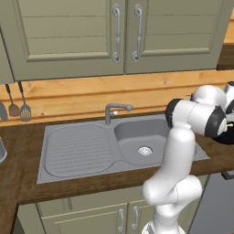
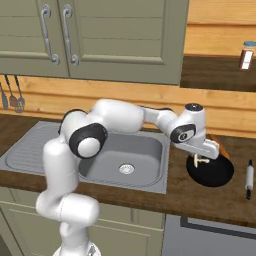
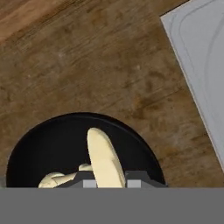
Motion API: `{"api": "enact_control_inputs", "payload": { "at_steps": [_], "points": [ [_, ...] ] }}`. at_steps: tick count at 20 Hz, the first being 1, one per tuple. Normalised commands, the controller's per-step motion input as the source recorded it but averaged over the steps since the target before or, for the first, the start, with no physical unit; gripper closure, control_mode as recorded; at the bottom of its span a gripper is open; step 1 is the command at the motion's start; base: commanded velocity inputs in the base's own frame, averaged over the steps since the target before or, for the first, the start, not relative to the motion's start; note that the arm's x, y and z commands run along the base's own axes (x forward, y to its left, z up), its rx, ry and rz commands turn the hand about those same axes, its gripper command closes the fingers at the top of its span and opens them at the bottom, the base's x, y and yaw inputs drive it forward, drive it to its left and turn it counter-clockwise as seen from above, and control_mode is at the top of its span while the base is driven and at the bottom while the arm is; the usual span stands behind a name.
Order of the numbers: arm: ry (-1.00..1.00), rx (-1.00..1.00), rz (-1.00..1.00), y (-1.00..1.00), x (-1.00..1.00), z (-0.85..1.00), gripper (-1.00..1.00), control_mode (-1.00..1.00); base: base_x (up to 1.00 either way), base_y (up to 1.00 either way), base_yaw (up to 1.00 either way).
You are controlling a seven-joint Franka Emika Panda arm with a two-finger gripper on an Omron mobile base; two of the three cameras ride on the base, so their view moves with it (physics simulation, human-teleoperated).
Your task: Pick the mushroom from the sink and place it in the bowl. Then pick the bowl and place it in the microwave. Then close the microwave door and press the start button.
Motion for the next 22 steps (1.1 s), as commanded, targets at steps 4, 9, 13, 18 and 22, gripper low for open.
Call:
{"api": "enact_control_inputs", "payload": {
  "at_steps": [4, 9, 13, 18, 22],
  "points": [
    [0.0, 0.01, 0.0, -0.65, 0.45, -0.24, 1.0, -1.0, 0.0, 0.0, 0.0],
    [0.06, 0.01, 0.02, -0.49, 0.28, -0.43, -1.0, -1.0, 0.0, 0.0, 0.0],
    [0.0, 0.04, 0.02, -0.38, 0.11, 0.04, -1.0, -1.0, 0.0, 0.0, 0.0],
    [0.0, 0.04, 0.03, 0.24, -0.32, 0.18, -1.0, -1.0, 0.0, 0.0, 0.0],
    [-0.02, -0.04, 0.01, 0.81, -0.4, 0.01, -1.0, -1.0, 0.0, 0.0, 0.0]
  ]
}}
